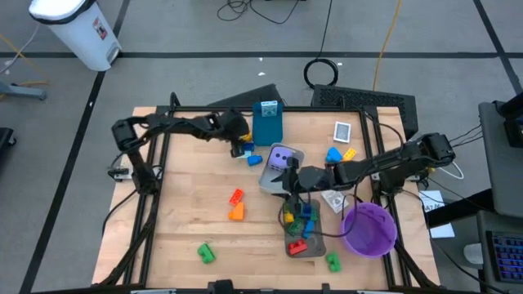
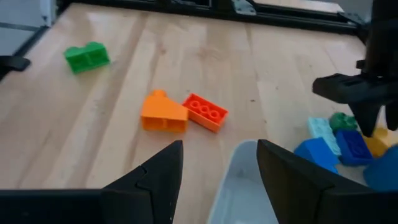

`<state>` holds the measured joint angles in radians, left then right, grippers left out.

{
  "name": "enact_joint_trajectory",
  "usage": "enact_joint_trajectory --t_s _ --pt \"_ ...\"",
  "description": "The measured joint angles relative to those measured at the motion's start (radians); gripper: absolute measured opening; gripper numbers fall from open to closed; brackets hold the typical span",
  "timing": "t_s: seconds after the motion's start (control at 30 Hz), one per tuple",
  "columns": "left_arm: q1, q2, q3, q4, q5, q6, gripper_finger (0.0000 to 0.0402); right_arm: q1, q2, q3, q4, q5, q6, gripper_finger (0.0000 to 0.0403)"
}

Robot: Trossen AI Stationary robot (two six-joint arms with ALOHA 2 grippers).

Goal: Pick & Place Toys
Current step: Put the yellow game piece into the black bin

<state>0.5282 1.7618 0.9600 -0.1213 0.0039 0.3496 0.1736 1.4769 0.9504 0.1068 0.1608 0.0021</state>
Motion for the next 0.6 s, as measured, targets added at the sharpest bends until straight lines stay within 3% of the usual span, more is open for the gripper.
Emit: enact_joint_trajectory --t_s 0.23,0.6 --pt "0.005 0.045 0.001 0.107 -0.056 0.014 0.0186 -0.052 0.000 0.000 -0.019 -0.004 -0.013 0.0196" --pt "0.060 0.045 0.001 0.114 0.013 0.054 0.0186 -0.091 0.000 0.000 -0.022 -0.008 -0.112 0.0196"
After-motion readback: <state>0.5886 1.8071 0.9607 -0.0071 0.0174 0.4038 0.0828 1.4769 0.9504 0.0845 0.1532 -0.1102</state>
